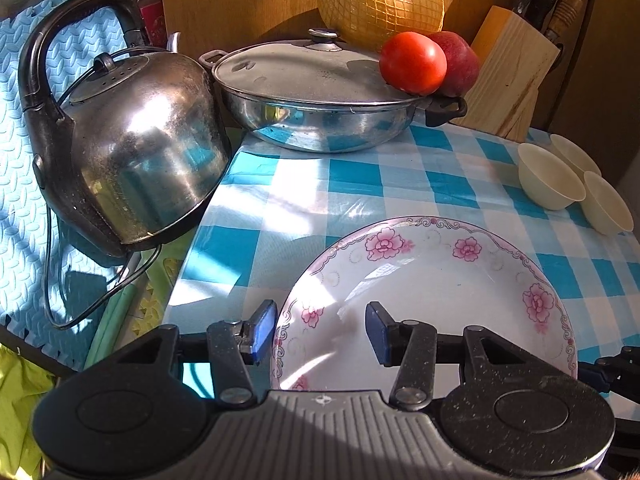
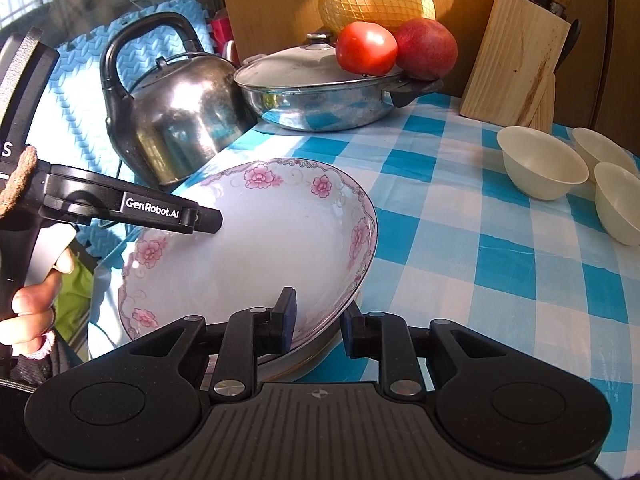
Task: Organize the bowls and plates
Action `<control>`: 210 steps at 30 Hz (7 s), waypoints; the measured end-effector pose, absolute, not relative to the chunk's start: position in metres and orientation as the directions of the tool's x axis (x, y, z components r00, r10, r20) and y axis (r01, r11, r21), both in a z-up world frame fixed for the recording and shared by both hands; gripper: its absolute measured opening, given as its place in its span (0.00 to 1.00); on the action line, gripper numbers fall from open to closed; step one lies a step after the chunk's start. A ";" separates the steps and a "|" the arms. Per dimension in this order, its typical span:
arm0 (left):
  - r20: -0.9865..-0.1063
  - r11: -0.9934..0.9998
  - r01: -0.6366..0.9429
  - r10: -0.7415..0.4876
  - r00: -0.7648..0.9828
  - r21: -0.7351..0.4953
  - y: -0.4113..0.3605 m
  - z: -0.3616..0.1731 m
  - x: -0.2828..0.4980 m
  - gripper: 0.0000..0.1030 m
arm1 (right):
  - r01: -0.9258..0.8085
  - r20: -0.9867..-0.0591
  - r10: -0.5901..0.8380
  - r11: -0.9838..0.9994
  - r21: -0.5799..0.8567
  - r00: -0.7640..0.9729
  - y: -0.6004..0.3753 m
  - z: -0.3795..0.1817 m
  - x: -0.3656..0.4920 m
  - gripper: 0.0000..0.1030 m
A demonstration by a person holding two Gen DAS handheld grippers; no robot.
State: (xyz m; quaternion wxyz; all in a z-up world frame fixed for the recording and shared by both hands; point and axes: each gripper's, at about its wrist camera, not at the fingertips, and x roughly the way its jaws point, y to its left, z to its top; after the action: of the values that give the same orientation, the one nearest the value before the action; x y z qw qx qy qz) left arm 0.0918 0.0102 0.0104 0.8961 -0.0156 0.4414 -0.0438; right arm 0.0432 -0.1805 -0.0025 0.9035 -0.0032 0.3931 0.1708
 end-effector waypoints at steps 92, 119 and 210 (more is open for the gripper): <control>-0.785 0.948 0.319 -0.203 0.586 -0.007 -0.239 0.016 0.252 0.53 | 0.178 -0.636 -0.006 0.962 0.206 0.772 -0.438 0.028 0.176 0.51; -0.830 0.951 0.296 -0.235 0.506 -0.089 -0.235 -0.015 0.281 0.53 | 0.050 -0.704 0.155 0.964 0.262 0.693 -0.392 0.013 0.268 0.28; -0.807 0.866 0.499 -0.269 0.526 0.037 -0.308 0.048 0.213 0.59 | 0.268 -0.713 -0.018 0.933 0.240 0.701 -0.477 0.023 0.140 0.50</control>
State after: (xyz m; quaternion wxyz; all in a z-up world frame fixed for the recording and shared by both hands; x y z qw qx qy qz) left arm 0.2127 -0.3078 0.0475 0.8634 0.1332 0.4328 -0.2225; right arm 0.1404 -0.4775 0.0228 0.9072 0.1653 0.3787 -0.0787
